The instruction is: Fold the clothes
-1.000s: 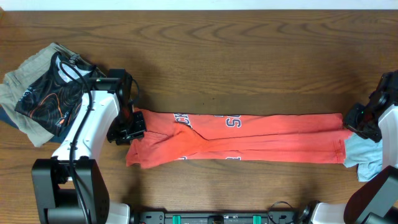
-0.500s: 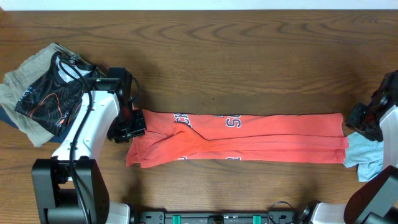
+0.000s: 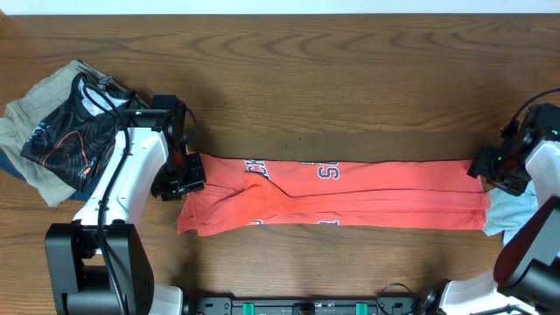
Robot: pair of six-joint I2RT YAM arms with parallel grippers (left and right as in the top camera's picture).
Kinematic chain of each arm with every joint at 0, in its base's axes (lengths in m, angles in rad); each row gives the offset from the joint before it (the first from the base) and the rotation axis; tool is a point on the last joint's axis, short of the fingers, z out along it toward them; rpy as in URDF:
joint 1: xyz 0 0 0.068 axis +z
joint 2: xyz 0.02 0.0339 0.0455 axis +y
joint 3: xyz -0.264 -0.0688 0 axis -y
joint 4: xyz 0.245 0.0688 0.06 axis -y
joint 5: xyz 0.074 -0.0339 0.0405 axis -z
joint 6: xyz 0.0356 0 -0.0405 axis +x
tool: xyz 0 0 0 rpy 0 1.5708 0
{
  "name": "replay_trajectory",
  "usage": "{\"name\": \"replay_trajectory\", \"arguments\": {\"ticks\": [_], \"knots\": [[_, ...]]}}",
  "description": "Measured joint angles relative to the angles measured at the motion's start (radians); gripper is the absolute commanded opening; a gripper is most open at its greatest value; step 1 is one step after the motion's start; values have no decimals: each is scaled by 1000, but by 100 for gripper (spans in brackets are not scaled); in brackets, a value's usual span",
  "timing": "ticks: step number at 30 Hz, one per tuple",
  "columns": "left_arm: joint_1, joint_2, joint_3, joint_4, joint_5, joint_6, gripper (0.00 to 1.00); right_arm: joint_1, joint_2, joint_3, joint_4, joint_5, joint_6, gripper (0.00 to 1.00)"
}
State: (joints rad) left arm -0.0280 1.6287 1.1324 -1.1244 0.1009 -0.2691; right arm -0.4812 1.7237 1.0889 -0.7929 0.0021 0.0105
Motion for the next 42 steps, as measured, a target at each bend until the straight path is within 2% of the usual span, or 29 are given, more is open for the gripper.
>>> {"name": "replay_trajectory", "arguments": {"ticks": [10,12,20,27,35,42], "knots": [[0,0,0,7,0,0,39,0,129,5,21,-71,-77,71],[0,0,0,8,0,0,39,0,134,7,19,-70,-84,61],[0,0,-1,27,0,0,39,-7,142,12,27,-114,-101,1],[0,0,-1,34,0,0,39,-8,152,33,-1,-128,-91,1],[0,0,-1,54,0,0,39,-8,188,219,-234,-126,-58,1],[0,0,-1,59,0,-8,39,6,126,322,-315,-164,-40,1]]}}
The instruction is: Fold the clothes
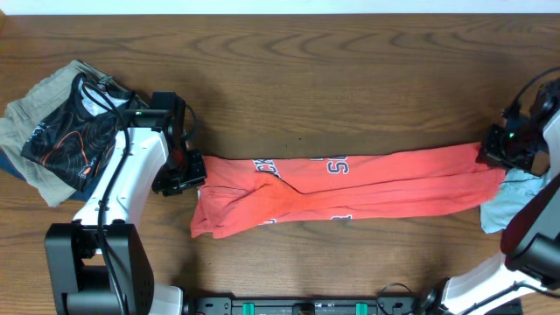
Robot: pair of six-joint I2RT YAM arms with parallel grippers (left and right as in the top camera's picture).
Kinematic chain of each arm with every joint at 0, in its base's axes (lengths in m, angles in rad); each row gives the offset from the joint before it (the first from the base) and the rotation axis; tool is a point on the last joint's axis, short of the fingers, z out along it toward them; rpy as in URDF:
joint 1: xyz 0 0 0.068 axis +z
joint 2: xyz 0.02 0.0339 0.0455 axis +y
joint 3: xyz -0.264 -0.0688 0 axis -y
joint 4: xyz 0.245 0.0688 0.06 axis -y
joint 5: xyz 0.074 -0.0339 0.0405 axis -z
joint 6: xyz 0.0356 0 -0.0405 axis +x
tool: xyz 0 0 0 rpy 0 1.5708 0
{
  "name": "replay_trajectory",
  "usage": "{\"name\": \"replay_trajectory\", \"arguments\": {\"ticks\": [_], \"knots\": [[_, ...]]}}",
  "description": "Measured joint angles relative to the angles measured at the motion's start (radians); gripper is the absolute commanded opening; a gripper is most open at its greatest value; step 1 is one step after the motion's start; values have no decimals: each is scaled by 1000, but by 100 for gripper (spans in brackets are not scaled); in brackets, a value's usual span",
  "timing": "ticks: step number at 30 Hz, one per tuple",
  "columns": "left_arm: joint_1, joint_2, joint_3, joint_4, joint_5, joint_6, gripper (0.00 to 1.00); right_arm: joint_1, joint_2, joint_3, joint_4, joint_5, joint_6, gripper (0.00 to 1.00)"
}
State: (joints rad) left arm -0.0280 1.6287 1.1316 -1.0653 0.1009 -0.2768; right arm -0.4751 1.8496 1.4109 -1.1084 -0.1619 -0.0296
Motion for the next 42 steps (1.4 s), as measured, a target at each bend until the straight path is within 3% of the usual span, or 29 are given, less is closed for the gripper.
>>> {"name": "replay_trajectory", "arguments": {"ticks": [11,21,27,34,38,39,42], "knots": [[0,0,0,0,0,-9,39,225,-49,0,-97,-4,62,1],[0,0,0,0,0,-11,40,542,-49,0,-105,-5,214,1],[0,0,0,0,0,-11,40,660,-49,-5,-78,-6,316,1],[0,0,0,0,0,-11,39,743,-49,-6,-76,-8,371,20],[0,0,0,0,0,-11,39,775,-49,-6,-76,-19,384,51],[0,0,0,0,0,-11,40,783,-49,-6,-76,-27,388,53],[0,0,0,0,0,-11,40,808,-49,-6,-80,-43,375,43]]}}
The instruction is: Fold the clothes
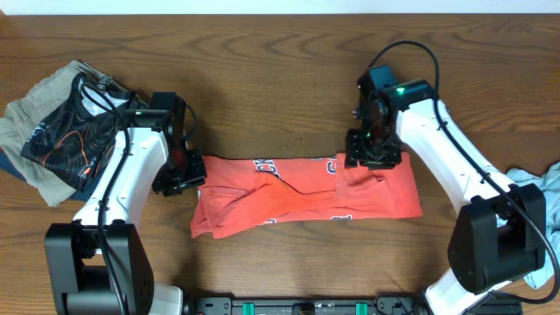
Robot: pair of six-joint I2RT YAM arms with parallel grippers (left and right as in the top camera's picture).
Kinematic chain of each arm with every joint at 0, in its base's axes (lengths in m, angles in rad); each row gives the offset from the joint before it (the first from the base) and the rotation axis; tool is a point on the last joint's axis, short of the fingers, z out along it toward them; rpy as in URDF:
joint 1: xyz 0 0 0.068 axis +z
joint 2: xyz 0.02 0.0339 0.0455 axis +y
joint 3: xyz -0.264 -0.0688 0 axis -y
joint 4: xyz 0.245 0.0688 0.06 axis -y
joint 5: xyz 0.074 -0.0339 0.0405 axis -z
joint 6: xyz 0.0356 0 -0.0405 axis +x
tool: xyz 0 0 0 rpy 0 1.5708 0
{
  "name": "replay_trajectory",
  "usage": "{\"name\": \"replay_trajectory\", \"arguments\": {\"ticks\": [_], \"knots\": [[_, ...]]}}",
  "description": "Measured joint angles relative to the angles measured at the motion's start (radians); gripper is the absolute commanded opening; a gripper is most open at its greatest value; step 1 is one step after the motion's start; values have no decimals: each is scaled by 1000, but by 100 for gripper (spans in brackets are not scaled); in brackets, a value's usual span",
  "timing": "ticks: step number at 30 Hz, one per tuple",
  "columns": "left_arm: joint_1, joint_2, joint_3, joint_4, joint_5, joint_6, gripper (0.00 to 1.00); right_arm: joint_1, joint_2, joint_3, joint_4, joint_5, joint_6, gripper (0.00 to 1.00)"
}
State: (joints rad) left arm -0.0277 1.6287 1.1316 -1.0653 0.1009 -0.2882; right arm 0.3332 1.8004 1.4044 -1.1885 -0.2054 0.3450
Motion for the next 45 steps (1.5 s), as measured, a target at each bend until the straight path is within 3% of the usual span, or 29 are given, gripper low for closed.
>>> {"name": "replay_trajectory", "arguments": {"ticks": [3,9,14,20,28,45], "knots": [[0,0,0,0,0,0,40,20,0,0,-3,2,-15,40],[0,0,0,0,0,0,39,23,0,0,-57,178,47,55],[0,0,0,0,0,0,40,23,0,-3,-96,285,85,55],[0,0,0,0,0,-1,54,23,-1,-39,-87,312,100,54],[0,0,0,16,0,5,65,23,-1,-85,-85,324,119,56],[0,149,-84,166,151,134,64,14,-1,-86,-90,336,122,57]]}}
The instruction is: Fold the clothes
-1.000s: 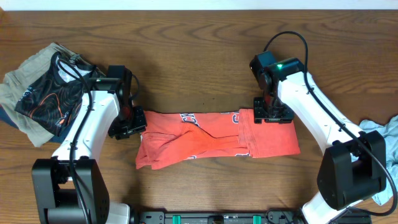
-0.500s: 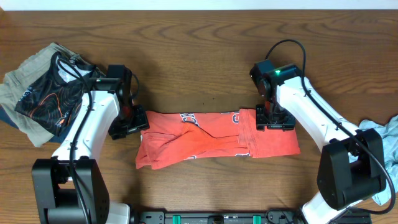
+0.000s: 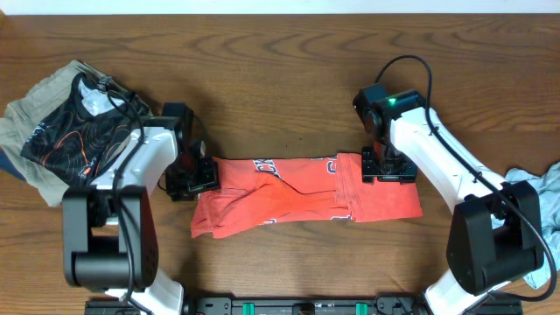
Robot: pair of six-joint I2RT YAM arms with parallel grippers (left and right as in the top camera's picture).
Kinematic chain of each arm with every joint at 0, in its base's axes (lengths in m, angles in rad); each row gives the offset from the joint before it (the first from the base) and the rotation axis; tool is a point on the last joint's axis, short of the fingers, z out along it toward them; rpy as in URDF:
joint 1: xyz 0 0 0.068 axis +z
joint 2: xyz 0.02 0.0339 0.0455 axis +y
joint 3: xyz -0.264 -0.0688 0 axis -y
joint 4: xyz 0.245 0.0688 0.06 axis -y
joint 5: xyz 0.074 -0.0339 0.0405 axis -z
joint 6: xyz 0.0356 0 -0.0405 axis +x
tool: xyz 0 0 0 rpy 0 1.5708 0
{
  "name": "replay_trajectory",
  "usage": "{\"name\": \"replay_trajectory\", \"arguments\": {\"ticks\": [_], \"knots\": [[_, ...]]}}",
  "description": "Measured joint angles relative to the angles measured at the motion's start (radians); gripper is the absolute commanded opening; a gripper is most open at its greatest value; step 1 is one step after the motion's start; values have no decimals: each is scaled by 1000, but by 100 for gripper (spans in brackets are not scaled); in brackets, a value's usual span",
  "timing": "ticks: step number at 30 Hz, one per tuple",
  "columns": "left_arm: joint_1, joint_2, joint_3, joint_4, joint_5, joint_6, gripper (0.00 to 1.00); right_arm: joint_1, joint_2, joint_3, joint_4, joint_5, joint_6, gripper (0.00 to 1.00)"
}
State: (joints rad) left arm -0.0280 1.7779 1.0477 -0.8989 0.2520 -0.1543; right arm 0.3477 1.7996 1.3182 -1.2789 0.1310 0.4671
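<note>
An orange garment with white lettering (image 3: pixel 289 197) lies across the middle of the table. Its right part is folded back over itself as a flap (image 3: pixel 385 197), with the flap's edge near the centre. My left gripper (image 3: pixel 194 179) sits at the garment's upper left corner, touching the cloth. My right gripper (image 3: pixel 385 168) rests on the upper edge of the folded flap. From above, neither gripper's fingers can be seen clearly enough to tell how they stand.
A heap of clothes, black patterned and olive (image 3: pixel 61 131), lies at the far left. A pale blue cloth (image 3: pixel 538 188) pokes in at the right edge. Cables loop from both arms. The table's front rail (image 3: pixel 306 306) runs along the bottom.
The right gripper has shifted a little right and down along the flap's top edge, and the flap now lies flatter with a clear fold line. The left arm's elbow has swung in; its gripper sits slightly further right.
The garment was stretched long between both grippers at its two ends. It then stood shifted rightward, still taut. Later the right gripper was near the middle with the right end folded over. Now the flap lies flat on the shortened garment.
</note>
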Motion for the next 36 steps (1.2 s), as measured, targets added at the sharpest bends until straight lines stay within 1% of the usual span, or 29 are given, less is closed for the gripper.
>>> {"name": "replay_trajectory", "arguments": {"ticks": [1,4,7,10,11,12,13,14,15,20,24,27,32,36], "knots": [[0,11,-3,11,6,3,63,0,0,0,0,0,0,57],[0,34,-5,20,19,8,55,-1,0,0,0,0,0,56],[-5,44,-6,26,34,17,42,-9,0,0,0,1,0,52],[-20,44,-6,31,37,24,36,-21,0,0,-7,1,0,48],[-26,44,-6,34,37,24,33,-27,0,0,-11,0,1,47],[-32,44,-6,39,37,23,24,-36,0,0,-17,0,3,47],[-36,44,-7,45,38,19,14,-39,0,0,-20,1,3,47],[-40,44,-8,51,38,23,8,-50,0,0,-26,2,3,47],[-42,44,-10,57,39,25,6,-56,0,0,-32,2,3,47],[-45,43,-11,59,45,24,6,-106,-2,0,-45,25,3,47],[-46,42,-8,48,21,-5,6,-145,-14,0,-46,41,-1,47],[-42,40,9,-2,-57,-40,6,-180,-32,0,-46,51,-6,47],[6,22,104,-137,-208,-113,6,-240,-66,0,-44,66,-25,48],[42,-16,204,-231,-266,-145,6,-280,-75,0,-41,71,-48,49]]}}
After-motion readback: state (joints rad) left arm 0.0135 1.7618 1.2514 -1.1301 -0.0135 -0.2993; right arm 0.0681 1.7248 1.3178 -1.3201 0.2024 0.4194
